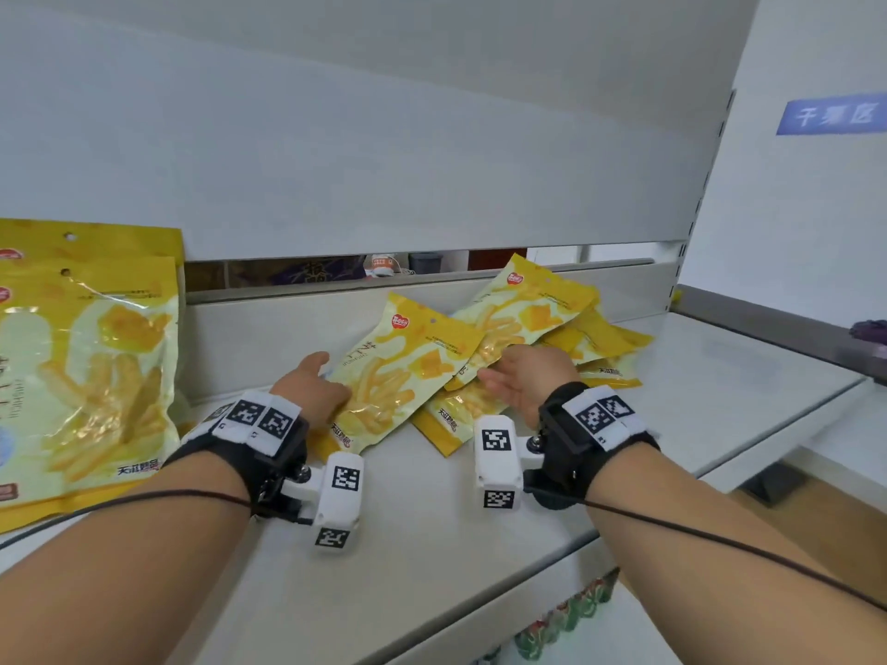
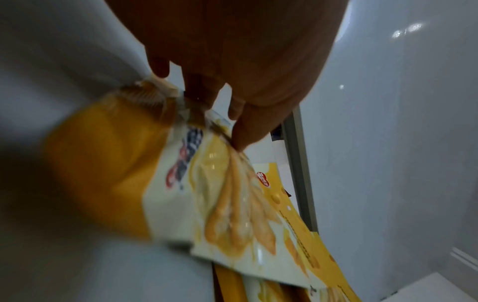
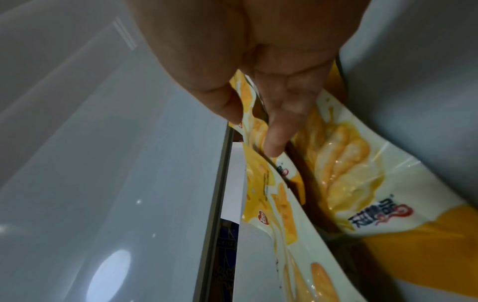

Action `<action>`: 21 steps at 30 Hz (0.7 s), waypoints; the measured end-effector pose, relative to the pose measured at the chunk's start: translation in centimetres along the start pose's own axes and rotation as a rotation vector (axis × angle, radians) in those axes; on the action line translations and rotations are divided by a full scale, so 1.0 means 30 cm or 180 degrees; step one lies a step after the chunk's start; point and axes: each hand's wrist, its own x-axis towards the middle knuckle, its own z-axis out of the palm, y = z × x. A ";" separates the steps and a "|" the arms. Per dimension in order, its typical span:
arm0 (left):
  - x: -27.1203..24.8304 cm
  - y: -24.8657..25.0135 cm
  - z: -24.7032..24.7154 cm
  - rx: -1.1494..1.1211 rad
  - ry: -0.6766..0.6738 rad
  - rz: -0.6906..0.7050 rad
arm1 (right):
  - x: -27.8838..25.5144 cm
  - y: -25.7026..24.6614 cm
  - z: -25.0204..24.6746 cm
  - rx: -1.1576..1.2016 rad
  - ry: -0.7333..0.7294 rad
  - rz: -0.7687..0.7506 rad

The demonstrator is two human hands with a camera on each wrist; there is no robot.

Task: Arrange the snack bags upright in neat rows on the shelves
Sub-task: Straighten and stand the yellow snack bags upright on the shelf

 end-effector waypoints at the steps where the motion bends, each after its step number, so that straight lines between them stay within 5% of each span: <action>1: 0.004 0.001 -0.008 0.0054 -0.0040 -0.0021 | 0.010 -0.003 0.010 0.0113 0.0050 0.0059; 10: 0.024 -0.009 -0.048 0.0266 -0.0680 -0.0195 | 0.114 -0.032 0.040 -0.0423 0.0159 0.0219; 21: -0.009 -0.048 -0.046 -0.0215 -0.0857 -0.0016 | 0.142 -0.062 0.037 -0.1121 0.0141 -0.0417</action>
